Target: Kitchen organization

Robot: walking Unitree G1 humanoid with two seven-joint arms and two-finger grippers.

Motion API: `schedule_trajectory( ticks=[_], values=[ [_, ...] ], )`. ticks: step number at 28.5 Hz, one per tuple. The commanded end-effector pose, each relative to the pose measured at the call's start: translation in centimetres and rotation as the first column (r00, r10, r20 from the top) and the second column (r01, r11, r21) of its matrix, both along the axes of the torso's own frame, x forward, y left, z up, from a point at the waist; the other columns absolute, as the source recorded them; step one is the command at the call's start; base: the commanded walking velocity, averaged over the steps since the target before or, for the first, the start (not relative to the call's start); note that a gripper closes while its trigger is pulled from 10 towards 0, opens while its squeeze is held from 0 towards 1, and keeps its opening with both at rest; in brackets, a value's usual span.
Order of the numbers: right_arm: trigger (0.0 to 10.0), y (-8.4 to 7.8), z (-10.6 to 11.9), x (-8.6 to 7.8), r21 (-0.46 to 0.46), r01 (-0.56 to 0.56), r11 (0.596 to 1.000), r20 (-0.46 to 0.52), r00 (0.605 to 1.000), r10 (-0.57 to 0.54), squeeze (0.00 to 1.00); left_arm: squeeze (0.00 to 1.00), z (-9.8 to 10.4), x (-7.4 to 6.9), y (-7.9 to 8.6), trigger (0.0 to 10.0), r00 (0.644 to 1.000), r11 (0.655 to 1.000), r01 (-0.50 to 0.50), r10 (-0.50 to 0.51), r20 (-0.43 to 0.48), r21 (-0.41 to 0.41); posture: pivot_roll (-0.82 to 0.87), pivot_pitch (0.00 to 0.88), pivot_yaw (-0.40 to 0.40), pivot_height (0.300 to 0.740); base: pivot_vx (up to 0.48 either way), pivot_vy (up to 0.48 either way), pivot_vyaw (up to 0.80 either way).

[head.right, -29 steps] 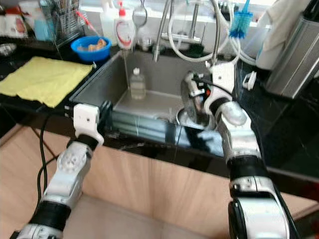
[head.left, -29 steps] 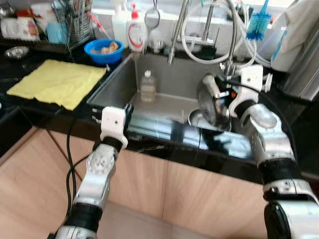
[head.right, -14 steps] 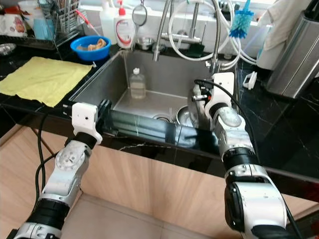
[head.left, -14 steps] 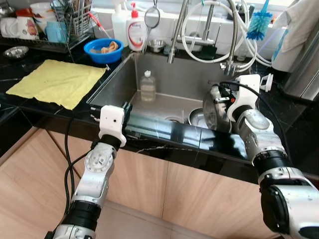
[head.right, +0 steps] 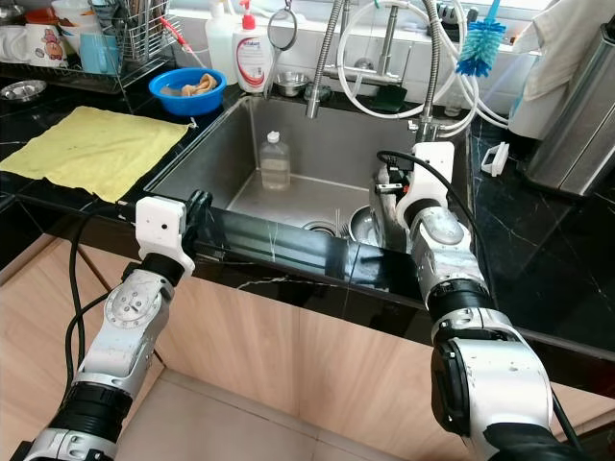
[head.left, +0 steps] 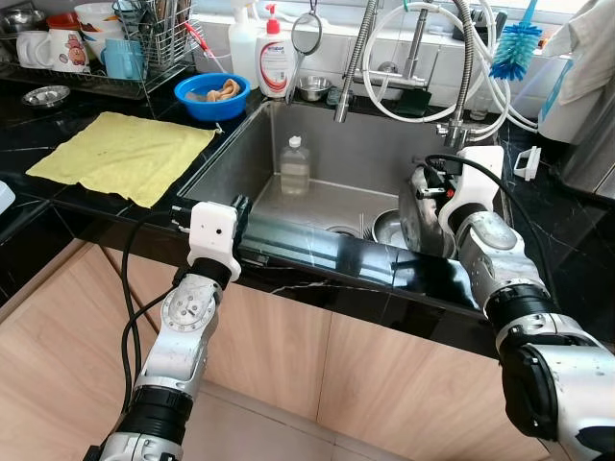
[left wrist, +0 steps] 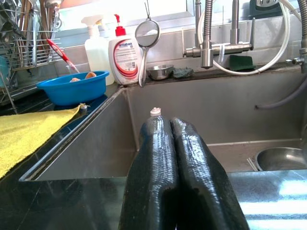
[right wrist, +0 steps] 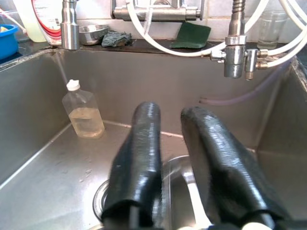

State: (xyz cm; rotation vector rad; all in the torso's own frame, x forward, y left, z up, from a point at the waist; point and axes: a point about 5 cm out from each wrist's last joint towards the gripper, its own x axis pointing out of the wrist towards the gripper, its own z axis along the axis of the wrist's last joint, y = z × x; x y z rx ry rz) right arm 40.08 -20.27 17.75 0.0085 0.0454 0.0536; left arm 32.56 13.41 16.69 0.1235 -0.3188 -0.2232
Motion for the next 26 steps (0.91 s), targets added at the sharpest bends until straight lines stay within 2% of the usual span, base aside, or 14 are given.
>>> schedule_trajectory(
  ticks=[1,2,3,7,10,14,16,17,18,19,22,25,26],
  values=[
    [10.0,-0.1,0.5,0.2,0.005,0.008,1.000,0.015,1.000,-0.008,1.00,0.00,0.6,0.0,0.1,10.0,1.000,1.000,-0.006,0.005,0.024,0.019,0.21,0.000,-0.037,0.740,0.000,0.000,0.00],
    [10.0,-0.1,0.4,0.1,0.001,0.008,1.000,0.012,1.000,-0.008,0.35,0.00,0.6,-0.1,0.1,10.0,1.000,1.000,-0.007,0.006,0.024,0.020,0.21,0.000,-0.035,0.740,0.000,0.000,0.00],
    [10.0,-0.1,0.3,0.1,-0.002,0.009,1.000,0.010,1.000,-0.009,0.00,0.00,0.6,-0.1,0.1,10.0,1.000,1.000,-0.007,0.007,0.024,0.019,0.21,0.000,-0.036,0.740,0.000,0.000,0.00],
    [10.0,-0.2,0.2,0.1,-0.017,0.008,1.000,0.010,1.000,-0.008,0.00,0.00,0.7,-0.2,0.0,10.0,1.000,1.000,-0.010,0.010,0.024,0.016,0.19,0.000,-0.050,0.740,0.000,0.000,0.00],
    [10.0,0.2,1.1,0.2,-0.057,-0.002,0.998,0.072,0.997,0.006,0.00,0.00,0.9,-0.1,0.1,10.0,0.999,1.000,-0.018,0.017,0.029,0.007,0.16,0.000,-0.053,0.740,0.000,0.000,0.00],
    [10.0,0.8,2.3,-0.4,-0.110,-0.007,0.994,0.207,0.978,0.030,0.00,0.00,0.8,-0.1,0.0,10.0,0.999,1.000,-0.024,0.024,0.036,0.002,0.13,0.000,-0.050,0.740,0.000,0.000,0.00],
    [10.0,0.9,2.8,-1.1,-0.110,0.014,0.994,0.284,0.959,0.018,0.00,0.00,1.0,-0.1,0.1,10.0,0.998,0.999,-0.033,0.033,0.046,-0.008,0.12,0.000,-0.047,0.740,0.000,0.000,0.00],
    [10.0,1.0,3.1,-2.2,-0.103,0.036,0.994,0.352,0.936,0.003,0.00,0.00,1.0,-0.1,0.2,10.0,0.998,0.999,-0.045,0.046,0.053,-0.012,0.10,0.000,-0.038,0.740,0.000,0.000,0.00],
    [10.0,1.0,3.1,-2.2,-0.103,0.036,0.994,0.352,0.936,0.003,0.00,0.00,1.0,-0.1,0.2,10.0,0.998,0.999,-0.045,0.046,0.053,-0.012,0.10,0.000,-0.038,0.740,0.000,0.000,0.00],
    [10.0,1.2,3.0,-3.0,-0.082,0.051,0.995,0.379,0.925,-0.016,0.00,0.00,0.9,-0.2,0.3,10.0,0.997,0.999,-0.052,0.053,0.054,-0.014,0.10,0.000,-0.036,0.740,0.000,0.000,0.00],
    [10.0,1.7,1.8,-5.2,-0.058,0.053,0.997,0.388,0.921,-0.026,0.00,0.00,0.7,-0.4,0.4,10.0,0.997,0.998,-0.059,0.059,0.056,-0.013,0.10,0.000,-0.034,0.740,0.000,0.000,0.00],
    [10.0,1.8,0.8,-6.7,-0.054,0.065,0.996,0.378,0.925,-0.040,0.00,0.00,0.7,-0.5,0.5,10.0,0.996,0.998,-0.067,0.068,0.057,-0.014,0.09,0.000,-0.030,0.740,0.000,0.000,0.00],
    [10.0,1.9,-0.1,-7.5,-0.007,0.073,0.997,0.354,0.933,-0.066,0.00,0.00,0.5,-0.5,0.6,10.0,0.996,0.997,-0.071,0.072,0.056,-0.014,0.09,0.000,-0.027,0.740,0.000,0.000,0.00]
  ],
)
